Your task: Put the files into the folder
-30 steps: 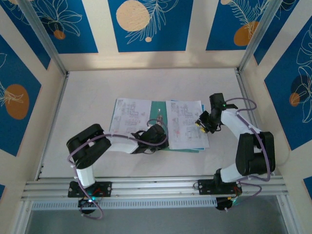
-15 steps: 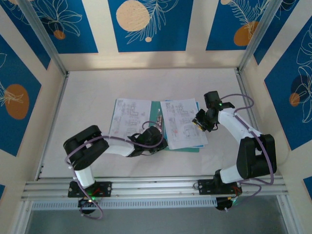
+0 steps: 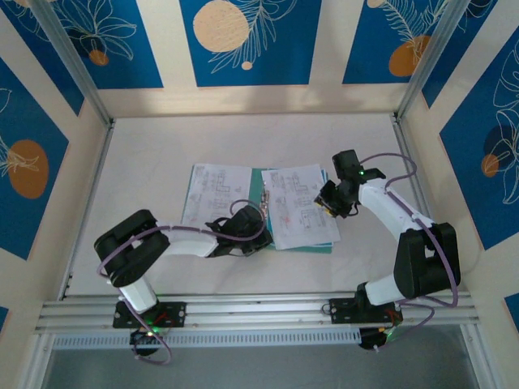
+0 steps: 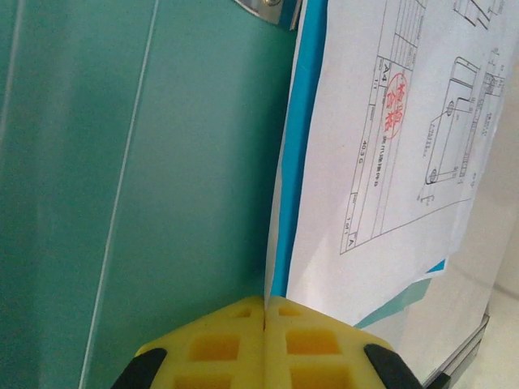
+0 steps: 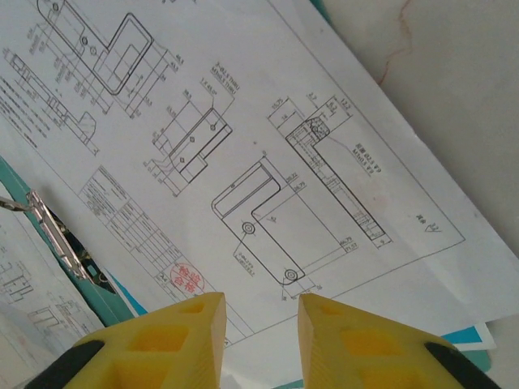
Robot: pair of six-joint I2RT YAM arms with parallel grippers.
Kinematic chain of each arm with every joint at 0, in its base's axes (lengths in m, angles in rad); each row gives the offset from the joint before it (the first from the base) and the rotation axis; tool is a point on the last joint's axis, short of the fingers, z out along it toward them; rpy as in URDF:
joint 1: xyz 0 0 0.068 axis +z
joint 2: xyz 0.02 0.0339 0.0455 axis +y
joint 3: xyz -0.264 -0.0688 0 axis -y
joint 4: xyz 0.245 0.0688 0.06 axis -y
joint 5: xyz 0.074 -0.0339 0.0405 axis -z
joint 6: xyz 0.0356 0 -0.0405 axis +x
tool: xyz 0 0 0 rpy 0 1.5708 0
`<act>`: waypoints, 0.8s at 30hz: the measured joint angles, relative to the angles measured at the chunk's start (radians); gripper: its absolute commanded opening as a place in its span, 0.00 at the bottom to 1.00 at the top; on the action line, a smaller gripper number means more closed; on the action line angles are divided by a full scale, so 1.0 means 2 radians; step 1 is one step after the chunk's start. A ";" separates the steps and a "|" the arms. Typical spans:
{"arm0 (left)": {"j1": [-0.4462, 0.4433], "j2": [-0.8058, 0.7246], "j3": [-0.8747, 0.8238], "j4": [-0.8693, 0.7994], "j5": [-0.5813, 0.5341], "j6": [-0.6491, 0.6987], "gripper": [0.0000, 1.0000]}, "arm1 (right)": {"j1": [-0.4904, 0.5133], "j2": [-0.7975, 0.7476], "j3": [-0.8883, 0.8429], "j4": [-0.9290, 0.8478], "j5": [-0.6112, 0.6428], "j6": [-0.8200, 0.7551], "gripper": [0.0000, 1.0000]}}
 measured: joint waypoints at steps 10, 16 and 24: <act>0.000 -0.001 -0.009 0.005 0.000 -0.010 0.00 | 0.009 0.026 -0.010 0.036 -0.015 0.016 0.31; 0.001 -0.001 -0.015 0.013 0.000 -0.011 0.06 | 0.021 0.069 -0.046 0.079 -0.039 0.040 0.31; 0.001 -0.001 -0.018 0.022 0.000 -0.014 0.29 | 0.043 0.101 -0.061 0.108 -0.056 0.073 0.31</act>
